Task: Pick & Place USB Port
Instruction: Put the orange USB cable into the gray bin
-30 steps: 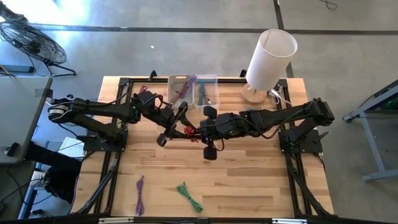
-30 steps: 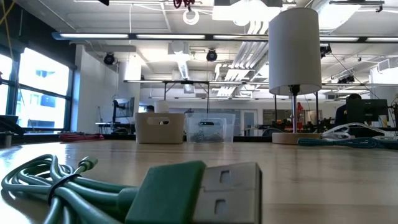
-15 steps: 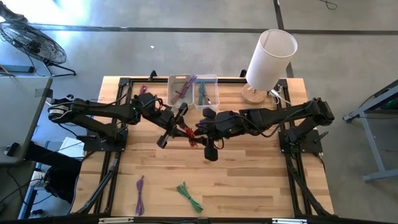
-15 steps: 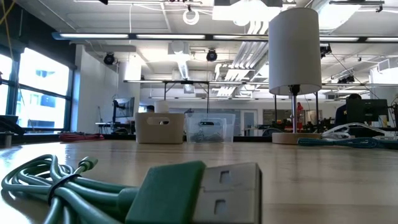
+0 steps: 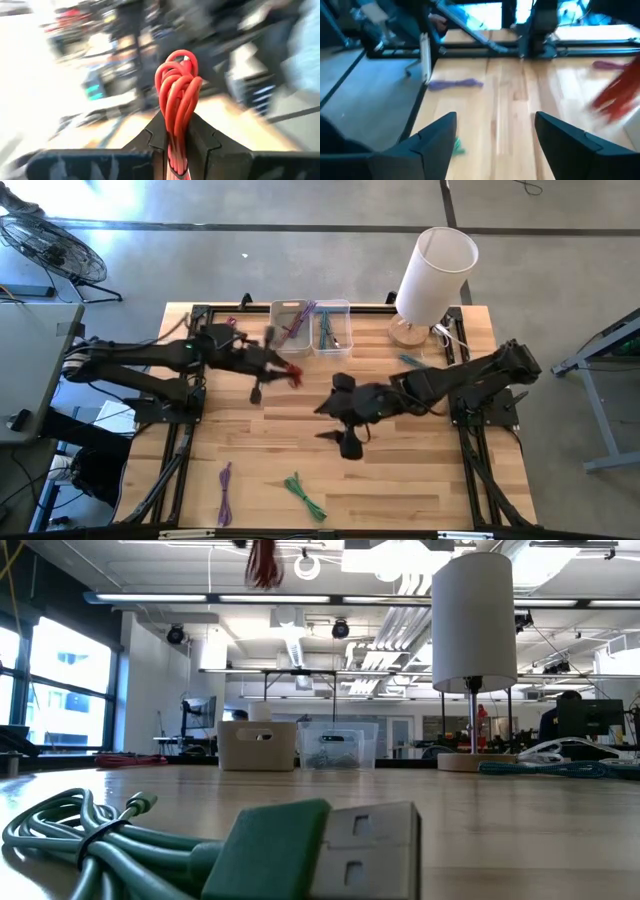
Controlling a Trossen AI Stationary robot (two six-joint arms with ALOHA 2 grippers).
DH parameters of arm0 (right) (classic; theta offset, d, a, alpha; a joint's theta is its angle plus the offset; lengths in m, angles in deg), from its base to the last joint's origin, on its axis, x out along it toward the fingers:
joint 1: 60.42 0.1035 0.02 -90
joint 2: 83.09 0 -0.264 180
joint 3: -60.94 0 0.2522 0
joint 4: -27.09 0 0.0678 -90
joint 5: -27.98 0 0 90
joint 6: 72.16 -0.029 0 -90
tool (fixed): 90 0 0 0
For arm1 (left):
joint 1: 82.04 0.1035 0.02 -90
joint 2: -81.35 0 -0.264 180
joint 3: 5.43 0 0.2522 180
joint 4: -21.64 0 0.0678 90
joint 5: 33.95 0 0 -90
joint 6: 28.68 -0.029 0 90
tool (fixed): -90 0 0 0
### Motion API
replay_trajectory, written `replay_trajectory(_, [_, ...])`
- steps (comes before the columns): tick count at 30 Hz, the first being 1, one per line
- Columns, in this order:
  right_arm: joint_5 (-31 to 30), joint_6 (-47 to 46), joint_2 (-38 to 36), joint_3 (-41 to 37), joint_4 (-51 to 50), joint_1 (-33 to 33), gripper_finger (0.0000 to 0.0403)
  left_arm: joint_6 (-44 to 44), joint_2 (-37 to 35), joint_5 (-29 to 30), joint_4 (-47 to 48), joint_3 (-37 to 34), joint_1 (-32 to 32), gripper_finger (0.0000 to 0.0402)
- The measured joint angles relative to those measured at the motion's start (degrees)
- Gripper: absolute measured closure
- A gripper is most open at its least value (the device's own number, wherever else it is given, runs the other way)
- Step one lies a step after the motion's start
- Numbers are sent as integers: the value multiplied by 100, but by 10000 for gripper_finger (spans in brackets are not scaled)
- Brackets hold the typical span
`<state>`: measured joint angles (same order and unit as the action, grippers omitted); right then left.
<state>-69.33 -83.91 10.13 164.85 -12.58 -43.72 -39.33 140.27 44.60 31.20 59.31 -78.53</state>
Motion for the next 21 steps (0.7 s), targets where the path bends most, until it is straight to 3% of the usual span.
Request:
replay_trajectory(7, [-386,20,-260,-2,-549,257,143,-843,-824,2882,2000,2,-11,369])
replay_trajectory(10, [-353,22,-342,-2,-809,329,146,-1411,-765,3720,2558,7,-1,369])
replay_trajectory(21, [-188,149,-626,-7,-1307,315,148,-5063,142,4055,2897,50,-5,371])
